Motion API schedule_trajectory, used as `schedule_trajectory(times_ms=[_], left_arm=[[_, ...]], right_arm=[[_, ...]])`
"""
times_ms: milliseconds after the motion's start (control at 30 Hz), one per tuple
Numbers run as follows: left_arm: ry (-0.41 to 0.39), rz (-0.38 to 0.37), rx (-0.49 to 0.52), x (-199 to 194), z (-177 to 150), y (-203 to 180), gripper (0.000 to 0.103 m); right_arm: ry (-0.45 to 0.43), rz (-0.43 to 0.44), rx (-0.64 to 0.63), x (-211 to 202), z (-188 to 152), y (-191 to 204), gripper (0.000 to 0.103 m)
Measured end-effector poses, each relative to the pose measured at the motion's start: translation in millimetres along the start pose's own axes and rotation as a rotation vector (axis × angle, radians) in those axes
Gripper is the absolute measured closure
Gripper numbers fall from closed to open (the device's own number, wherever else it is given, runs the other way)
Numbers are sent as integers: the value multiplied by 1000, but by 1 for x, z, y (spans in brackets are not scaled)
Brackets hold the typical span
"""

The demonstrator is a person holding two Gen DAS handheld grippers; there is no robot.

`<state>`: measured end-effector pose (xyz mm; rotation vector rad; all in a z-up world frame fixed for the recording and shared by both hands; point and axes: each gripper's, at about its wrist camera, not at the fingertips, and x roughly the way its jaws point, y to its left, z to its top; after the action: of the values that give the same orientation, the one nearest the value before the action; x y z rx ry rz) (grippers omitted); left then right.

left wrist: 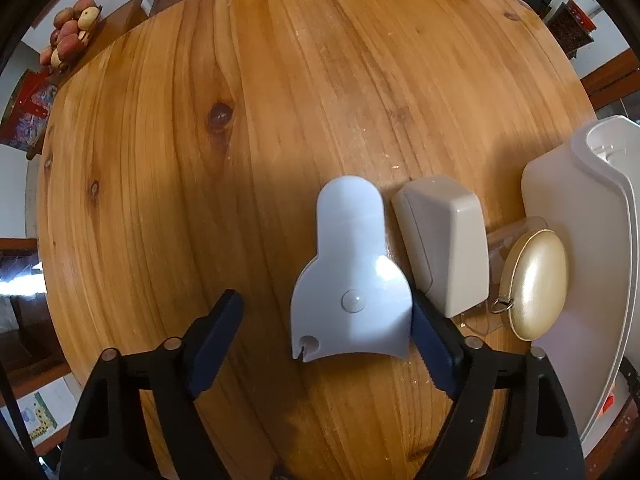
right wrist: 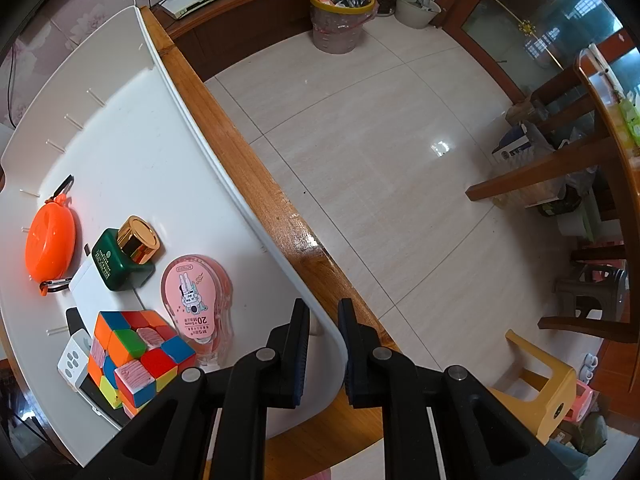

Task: Organize rigid objects
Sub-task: 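Move the left tool to the white plastic stand and grasp it, then carry the white plastic stand with the left gripper over the tray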

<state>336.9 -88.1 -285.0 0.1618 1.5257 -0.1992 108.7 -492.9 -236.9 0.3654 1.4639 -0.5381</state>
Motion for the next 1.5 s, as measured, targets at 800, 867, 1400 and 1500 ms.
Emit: schedule_trajectory(times_ms=[800, 867, 1400, 1500], left_arm=[[0, 20, -40, -16, -3, 7, 45], [8, 17, -47, -17, -6, 8, 45], [1, 9, -82, -52, -45, 3, 45], [-9, 13, -102, -61, -54, 0, 45]], right_arm=[[-10, 4, -14, -4, -3, 3, 88], [-10, 6, -18, -4, -2, 3, 88], [-29, 76, -95, -6, -6, 0, 88], [-33, 92, -131, -6, -6, -1, 88]])
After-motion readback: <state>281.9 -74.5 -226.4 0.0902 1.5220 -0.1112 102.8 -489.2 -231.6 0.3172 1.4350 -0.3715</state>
